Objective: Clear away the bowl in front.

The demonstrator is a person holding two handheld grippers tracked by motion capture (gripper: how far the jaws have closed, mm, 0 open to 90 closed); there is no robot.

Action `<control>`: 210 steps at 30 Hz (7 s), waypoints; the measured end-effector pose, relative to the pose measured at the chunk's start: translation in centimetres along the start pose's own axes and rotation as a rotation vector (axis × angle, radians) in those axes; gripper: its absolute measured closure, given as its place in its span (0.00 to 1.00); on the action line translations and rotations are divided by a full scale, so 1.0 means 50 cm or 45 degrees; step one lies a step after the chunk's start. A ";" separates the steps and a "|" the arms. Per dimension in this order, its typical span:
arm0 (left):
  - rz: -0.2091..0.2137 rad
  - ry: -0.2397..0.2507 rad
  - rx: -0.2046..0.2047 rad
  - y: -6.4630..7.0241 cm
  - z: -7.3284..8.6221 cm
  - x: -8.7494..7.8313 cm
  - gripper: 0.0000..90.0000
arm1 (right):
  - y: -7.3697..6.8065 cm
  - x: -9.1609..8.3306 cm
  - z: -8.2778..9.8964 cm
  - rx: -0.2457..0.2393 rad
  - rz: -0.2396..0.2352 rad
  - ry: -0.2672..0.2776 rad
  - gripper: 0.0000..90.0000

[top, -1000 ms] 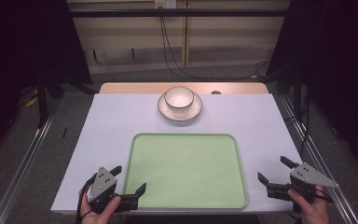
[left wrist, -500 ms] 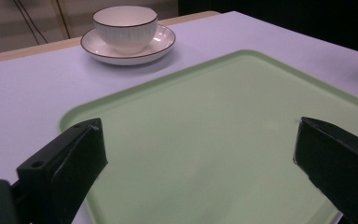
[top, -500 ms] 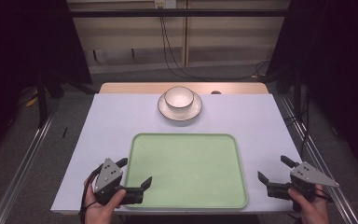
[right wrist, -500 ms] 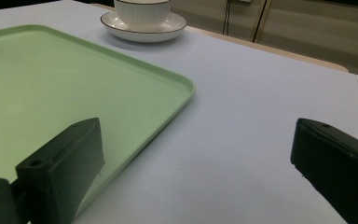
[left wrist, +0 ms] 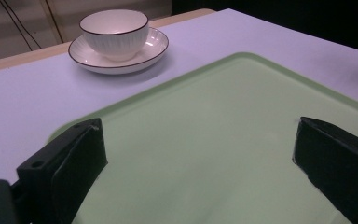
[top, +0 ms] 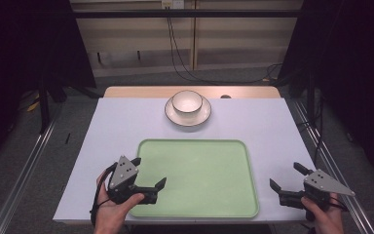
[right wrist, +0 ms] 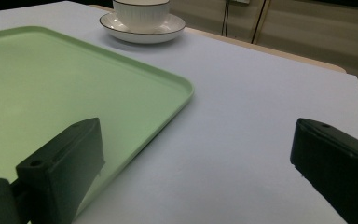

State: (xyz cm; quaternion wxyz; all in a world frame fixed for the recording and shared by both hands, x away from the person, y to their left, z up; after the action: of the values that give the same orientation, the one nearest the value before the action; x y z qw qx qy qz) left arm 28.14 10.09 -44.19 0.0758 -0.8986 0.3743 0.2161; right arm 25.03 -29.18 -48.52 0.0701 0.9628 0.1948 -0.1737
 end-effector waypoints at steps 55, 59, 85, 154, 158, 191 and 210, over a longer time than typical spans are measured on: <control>-0.049 -0.109 -0.066 -0.176 -0.114 0.206 0.05 | -0.003 -0.005 0.001 -0.007 -0.026 0.008 0.03; -0.039 -0.129 -0.060 -0.187 -0.122 0.216 0.04 | -0.003 -0.006 0.002 -0.006 -0.032 0.005 0.03; -0.204 -0.186 -0.087 -0.273 -0.168 0.308 0.07 | -0.001 -0.006 0.004 0.016 -0.040 0.004 0.03; -0.167 -0.693 -0.474 -0.327 -0.120 0.558 0.78 | -0.012 0.002 0.007 -0.010 -0.113 0.003 0.03; -0.168 -0.670 -0.560 -0.328 -0.117 0.570 0.83 | -0.012 0.001 0.007 -0.011 -0.114 0.004 0.03; -0.128 -0.624 -0.652 -0.335 -0.123 0.566 0.92 | -0.011 -0.001 0.008 -0.013 -0.103 0.002 0.03; -0.098 -0.606 -0.629 -0.340 -0.151 0.533 0.92 | -0.011 -0.001 0.006 -0.024 -0.097 0.013 0.03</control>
State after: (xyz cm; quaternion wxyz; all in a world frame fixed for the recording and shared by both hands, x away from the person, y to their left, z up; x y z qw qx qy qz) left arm 59.30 2.82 -49.74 -0.0507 -0.8277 0.2483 0.5007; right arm 24.67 -28.74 -48.84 0.0713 0.9548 0.2334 -0.1694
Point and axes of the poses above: each handheld gripper's, and its own axes: x roughly forward along the jaws, z roughly out of its underside, y roughly to its right, the point moved 9 cm from there along x, roughly forward along the jaws
